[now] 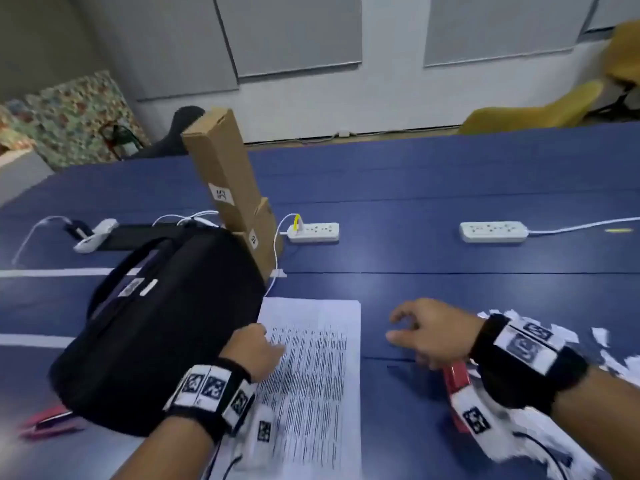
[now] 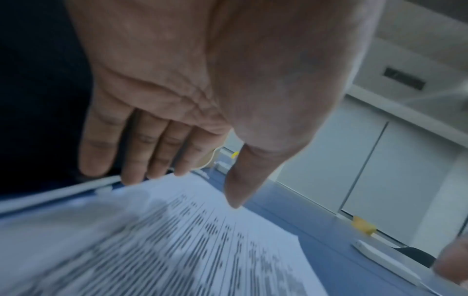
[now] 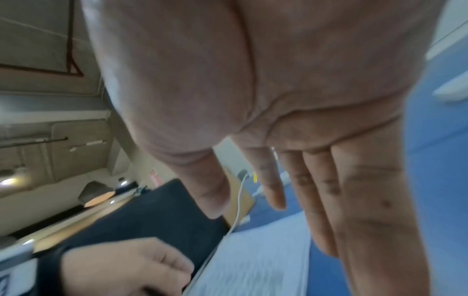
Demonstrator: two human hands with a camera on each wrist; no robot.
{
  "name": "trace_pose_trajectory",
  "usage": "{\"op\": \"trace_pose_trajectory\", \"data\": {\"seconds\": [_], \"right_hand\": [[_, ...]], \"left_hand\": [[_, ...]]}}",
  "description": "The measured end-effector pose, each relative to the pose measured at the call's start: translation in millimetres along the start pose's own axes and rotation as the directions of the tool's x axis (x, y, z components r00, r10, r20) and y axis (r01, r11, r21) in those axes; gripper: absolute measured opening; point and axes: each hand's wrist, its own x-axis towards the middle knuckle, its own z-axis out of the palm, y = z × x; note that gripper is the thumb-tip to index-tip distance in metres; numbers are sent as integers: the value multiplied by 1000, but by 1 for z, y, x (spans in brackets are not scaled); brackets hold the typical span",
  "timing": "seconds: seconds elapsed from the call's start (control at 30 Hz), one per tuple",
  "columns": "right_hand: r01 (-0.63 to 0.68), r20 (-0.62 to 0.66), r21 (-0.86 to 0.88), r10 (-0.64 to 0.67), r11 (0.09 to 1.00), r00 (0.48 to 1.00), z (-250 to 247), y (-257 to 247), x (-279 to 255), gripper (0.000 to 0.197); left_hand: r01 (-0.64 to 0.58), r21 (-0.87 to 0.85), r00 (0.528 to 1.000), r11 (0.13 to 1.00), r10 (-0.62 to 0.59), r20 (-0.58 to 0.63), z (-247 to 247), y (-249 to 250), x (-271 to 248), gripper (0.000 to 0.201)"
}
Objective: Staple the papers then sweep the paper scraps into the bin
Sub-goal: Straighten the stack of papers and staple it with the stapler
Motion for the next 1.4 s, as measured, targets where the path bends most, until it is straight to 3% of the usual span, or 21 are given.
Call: {"op": "trace_pose_trajectory", "data": {"seconds": [0.13, 0.23, 0.33, 0.47, 0.53, 0.63, 0.73, 0.8, 0.83, 0.9, 0.93, 1.0, 1.07, 1.1, 1.17, 1.23, 1.3, 1.4], "right_hand": [[0, 91, -116, 10, 993, 996, 70, -2, 12, 55], [34, -2, -114, -35, 993, 999, 103, -2, 11, 39], [-27, -50, -41, 25, 999, 998, 122, -4, 9, 72], [-42, -125, 52, 48, 998, 991, 137, 3, 13, 87], [-55, -163, 85, 69, 995, 984, 144, 6, 13, 82], [-19, -216, 179, 58, 984, 975, 148, 12, 11, 50], [64, -280, 275, 17, 959, 960, 153, 22, 20, 74], [58, -273, 358, 46, 932, 961, 152, 23, 21, 57], [49, -264, 406, 66, 913, 962, 149, 24, 19, 53], [60, -293, 498, 102, 865, 951, 142, 28, 21, 89], [111, -331, 564, 101, 819, 938, 137, 27, 17, 95], [269, -426, 632, 36, 727, 904, 126, 24, 6, 72], [420, -519, 652, -33, 631, 854, 112, 14, -17, 22], [490, -569, 653, -53, 577, 821, 104, 9, -28, 11], [602, -644, 637, -95, 482, 759, 89, -1, -45, 18], [688, -705, 611, -126, 392, 697, 79, -8, -58, 22], [732, -739, 567, -160, 379, 655, 78, -10, -65, 25], [693, -713, 600, -127, 400, 690, 94, 3, -57, 27]], "left_hand": [[57, 85, 995, 995, -63, 72, 32, -8, 7, 34], [110, 127, 994, 986, -109, -15, 52, -15, 8, 52], [134, 71, 989, 988, -128, -79, 55, -12, -2, 57], [86, -96, 995, 992, -90, -36, 54, -15, -2, 54], [74, -184, 996, 980, -84, -43, 53, -21, -3, 54], [80, -280, 994, 957, -97, -45, 52, -27, -5, 54], [37, -369, 994, 929, -72, -81, 55, -28, -8, 44], [-86, -491, 988, 867, 10, -154, 56, -29, -14, 34], [-179, -574, 976, 799, 71, -204, 54, -30, -20, 31], [-347, -716, 937, 606, 200, -286, 45, -30, -42, 29], [-412, -752, 911, 515, 250, -328, 38, -31, -55, 27], [-520, -759, 851, 392, 310, -423, 22, -30, -80, 20], [-619, -727, 780, 297, 338, -526, 3, -26, -102, 19], [-664, -707, 740, 241, 345, -577, -6, -24, -110, 20], [-746, -653, 651, 127, 344, -677, -21, -19, -122, 21], [-814, -577, 562, 60, 332, -758, -28, -13, -127, 21], [-847, -531, 516, 39, 305, -800, -24, -6, -125, 25], [-809, -577, 584, 112, 256, -770, 7, -8, -113, 15]]}}
